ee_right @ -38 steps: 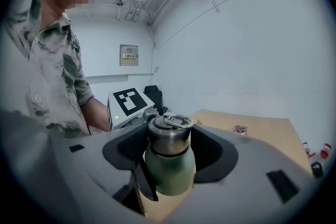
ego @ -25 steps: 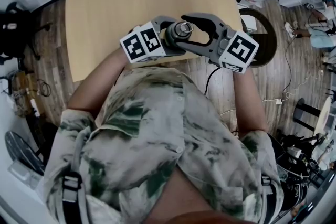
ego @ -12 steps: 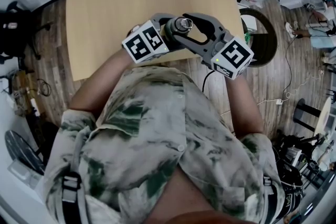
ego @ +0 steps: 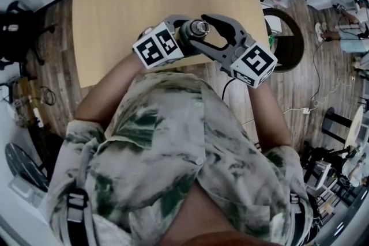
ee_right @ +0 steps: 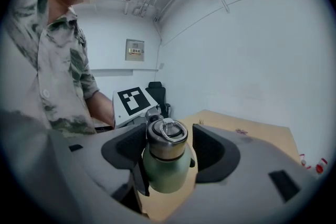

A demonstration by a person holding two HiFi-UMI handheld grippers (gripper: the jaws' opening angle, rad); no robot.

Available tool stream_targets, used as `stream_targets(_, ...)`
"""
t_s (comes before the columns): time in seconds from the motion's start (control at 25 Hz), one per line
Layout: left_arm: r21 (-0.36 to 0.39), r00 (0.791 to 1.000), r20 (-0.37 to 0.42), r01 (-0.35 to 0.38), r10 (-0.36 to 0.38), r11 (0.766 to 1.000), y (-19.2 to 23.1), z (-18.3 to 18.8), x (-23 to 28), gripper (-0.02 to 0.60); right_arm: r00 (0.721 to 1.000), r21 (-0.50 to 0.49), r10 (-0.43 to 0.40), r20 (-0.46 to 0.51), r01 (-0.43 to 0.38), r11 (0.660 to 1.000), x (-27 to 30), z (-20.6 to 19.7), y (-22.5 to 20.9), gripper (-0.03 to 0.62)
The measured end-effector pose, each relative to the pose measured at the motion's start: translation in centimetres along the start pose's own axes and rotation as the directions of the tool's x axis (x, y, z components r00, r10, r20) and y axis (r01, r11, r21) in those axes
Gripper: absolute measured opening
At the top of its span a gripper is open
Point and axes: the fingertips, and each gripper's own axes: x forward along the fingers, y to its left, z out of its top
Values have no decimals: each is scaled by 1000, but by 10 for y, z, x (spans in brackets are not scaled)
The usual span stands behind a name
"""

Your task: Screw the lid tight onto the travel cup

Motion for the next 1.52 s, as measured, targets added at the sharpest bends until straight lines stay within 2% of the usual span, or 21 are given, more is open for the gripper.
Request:
stream_targets(0.16, 32, 999, 3, 51, -51, 998, -9, 1, -3, 383, 995, -84, 97, -37, -100, 991, -4, 4, 8, 301)
stream_targets(0.28, 47, 996, 6, 85, -85, 995, -16, 2, -2, 383, 986, -109, 156, -53, -161, 981, -5, 7, 15, 291)
stream_targets(0.44, 51, 994, 6, 105, -106, 993, -19, 1, -2, 383, 982, -111, 180, -57, -186, 976, -4, 8, 19, 261)
stream_targets(0.8, 10, 1000, -2, -3, 3, 1000, -3, -2, -2, 383, 997, -92, 59, -54, -63, 994, 0, 3, 9, 250)
stream_targets(1.0, -30, 998, 2, -65, 65, 997, 5, -1, 2, 385, 998, -42, -44, -47, 42, 998, 0, 0, 1, 245)
stream_targets(1.16, -39, 997, -3, -71, 71, 997, 5, -6, 2, 385, 996, -22, -83, -34, 82, 996, 2, -1, 1, 244)
stream_targets(1.32, -25, 1000, 4, -29, 29, 999, 1, -5, 1, 383, 1000, -13, -11, -13, 11, 1000, -2, 0, 4, 247)
stream_targets(1.52, 19, 999, 20, 51, -51, 999, -4, -1, -9, 385, 993, -55, 112, -22, -113, 992, -1, 4, 10, 295)
